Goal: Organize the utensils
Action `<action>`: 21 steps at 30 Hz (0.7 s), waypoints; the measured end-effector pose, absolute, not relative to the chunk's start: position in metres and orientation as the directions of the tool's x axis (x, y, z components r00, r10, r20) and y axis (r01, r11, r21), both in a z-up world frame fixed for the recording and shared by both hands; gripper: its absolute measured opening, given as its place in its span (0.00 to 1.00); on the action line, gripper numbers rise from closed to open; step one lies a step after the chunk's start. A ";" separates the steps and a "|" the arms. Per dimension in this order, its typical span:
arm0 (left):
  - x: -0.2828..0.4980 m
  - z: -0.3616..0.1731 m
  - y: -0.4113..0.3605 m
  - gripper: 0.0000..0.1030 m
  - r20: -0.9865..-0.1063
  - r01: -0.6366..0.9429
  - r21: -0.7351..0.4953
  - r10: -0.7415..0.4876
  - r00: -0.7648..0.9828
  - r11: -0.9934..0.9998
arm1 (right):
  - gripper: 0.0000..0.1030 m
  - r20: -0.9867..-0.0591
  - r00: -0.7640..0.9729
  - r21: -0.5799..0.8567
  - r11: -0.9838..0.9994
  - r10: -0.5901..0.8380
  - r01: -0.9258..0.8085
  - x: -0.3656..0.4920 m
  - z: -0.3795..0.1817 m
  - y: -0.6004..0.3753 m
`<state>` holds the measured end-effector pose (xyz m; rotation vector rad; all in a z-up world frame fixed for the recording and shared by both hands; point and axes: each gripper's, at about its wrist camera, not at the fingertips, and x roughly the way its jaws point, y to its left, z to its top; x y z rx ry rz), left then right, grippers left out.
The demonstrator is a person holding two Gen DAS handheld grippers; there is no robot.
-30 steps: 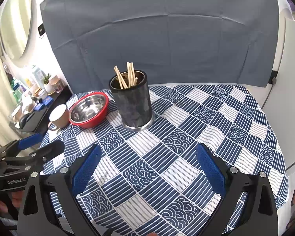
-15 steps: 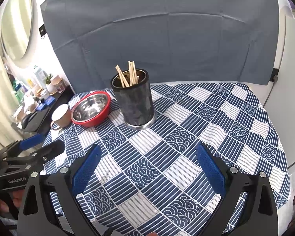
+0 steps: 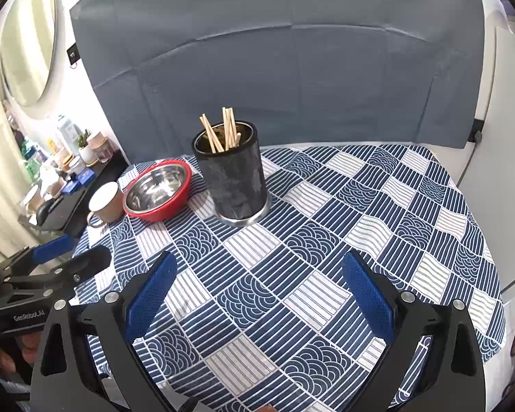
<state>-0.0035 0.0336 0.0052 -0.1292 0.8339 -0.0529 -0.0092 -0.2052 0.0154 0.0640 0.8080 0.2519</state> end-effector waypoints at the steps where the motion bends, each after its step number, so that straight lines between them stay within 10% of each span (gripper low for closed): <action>1: -0.004 0.006 0.034 0.94 -0.734 -0.008 -0.132 -0.092 0.673 0.991 | 0.90 -0.708 0.662 0.152 0.968 0.247 -0.198 -0.009 0.015 -0.205; 21: -0.003 0.006 0.035 0.94 -0.751 -0.044 -0.093 -0.041 0.659 0.995 | 0.90 -0.712 0.654 0.159 0.966 0.255 -0.203 -0.010 0.013 -0.206</action>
